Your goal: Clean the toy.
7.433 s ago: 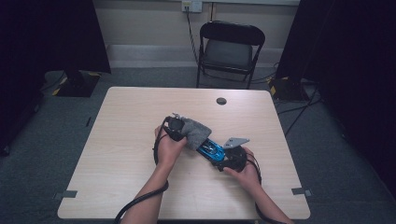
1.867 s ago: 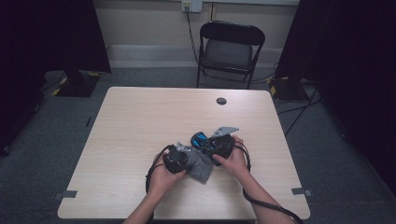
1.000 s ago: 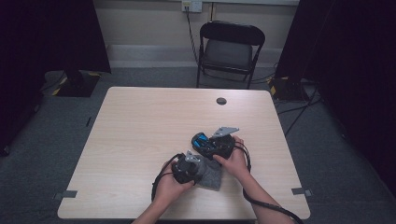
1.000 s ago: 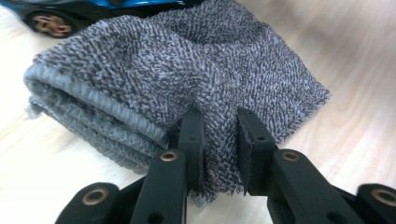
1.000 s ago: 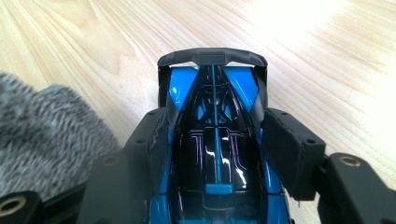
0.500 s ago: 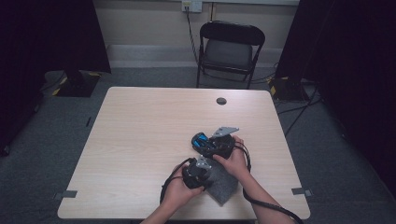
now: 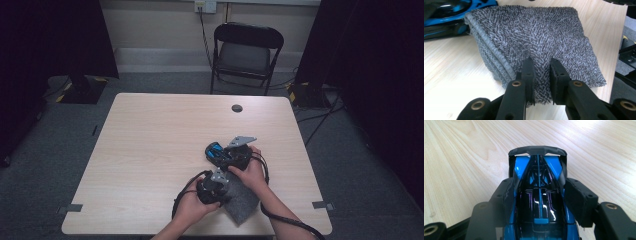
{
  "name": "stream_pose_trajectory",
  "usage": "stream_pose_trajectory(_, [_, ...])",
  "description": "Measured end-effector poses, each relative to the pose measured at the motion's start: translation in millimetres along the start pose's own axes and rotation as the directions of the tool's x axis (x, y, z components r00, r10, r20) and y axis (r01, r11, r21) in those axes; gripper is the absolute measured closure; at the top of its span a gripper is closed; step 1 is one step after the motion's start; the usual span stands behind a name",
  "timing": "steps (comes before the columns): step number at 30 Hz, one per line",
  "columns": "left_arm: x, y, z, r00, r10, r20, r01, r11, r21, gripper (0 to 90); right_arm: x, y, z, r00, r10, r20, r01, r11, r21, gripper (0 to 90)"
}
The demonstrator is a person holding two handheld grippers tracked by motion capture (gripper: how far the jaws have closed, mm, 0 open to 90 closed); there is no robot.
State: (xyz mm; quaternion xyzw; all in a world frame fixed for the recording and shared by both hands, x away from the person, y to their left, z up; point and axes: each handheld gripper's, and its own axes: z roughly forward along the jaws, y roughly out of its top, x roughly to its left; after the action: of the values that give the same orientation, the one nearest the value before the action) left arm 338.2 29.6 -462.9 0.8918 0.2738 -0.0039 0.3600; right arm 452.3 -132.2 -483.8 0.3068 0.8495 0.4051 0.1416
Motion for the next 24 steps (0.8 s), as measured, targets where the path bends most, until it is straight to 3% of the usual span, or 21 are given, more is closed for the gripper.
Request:
stream_pose_trajectory(4, [12.5,-9.0,-19.1,0.9992,-0.037,-0.015,0.037,0.9993,-0.012,78.8,0.1,-0.8,-0.4,1.0,0.003,0.0,-0.003,1.0,-0.004,41.5])
stream_pose_trajectory(7, [25.2,-16.6,-35.2,0.9964,-0.064,-0.055,0.063,0.9977,-0.026,80.0,-0.1,-0.7,-0.4,1.0,0.002,0.0,-0.002,1.0,-0.003,41.5])
stream_pose_trajectory(11, [39.8,-24.4,-53.1,0.9895,-0.104,-0.1,0.098,0.9931,-0.064,80.7,-0.1,-0.4,-0.4,1.0,0.002,0.0,-0.002,1.0,-0.001,41.5])
stream_pose_trajectory(14, [54.0,-29.2,-68.8,0.9804,-0.143,-0.135,0.131,0.9868,-0.095,81.0,-0.1,-0.5,-0.3,1.0,0.004,0.0,-0.004,1.0,-0.002,41.5])
stream_pose_trajectory(17, [65.1,-33.1,-79.6,0.9678,-0.187,-0.169,0.167,0.9777,-0.128,81.3,-0.1,-0.5,-0.3,1.0,0.002,0.0,-0.002,1.0,-0.001,41.5])
stream_pose_trajectory(19, [75.7,-36.3,-86.1,0.9527,-0.212,-0.217,0.187,0.9734,-0.133,81.3,-0.2,-0.4,-0.3,1.0,0.001,0.0,-0.001,1.0,-0.001,41.5])
stream_pose_trajectory(20, [79.4,-37.8,-87.3,0.9465,-0.236,-0.22,0.209,0.968,-0.139,81.4,-0.2,-0.3,-0.2,1.0,0.001,0.0,-0.001,1.0,0.0,41.5])
stream_pose_trajectory(24, [99.1,-44.3,-89.4,0.9118,-0.308,-0.272,0.272,0.9487,-0.162,81.5,-0.1,-0.5,-0.3,1.0,0.002,-0.001,-0.002,1.0,-0.001,41.6])
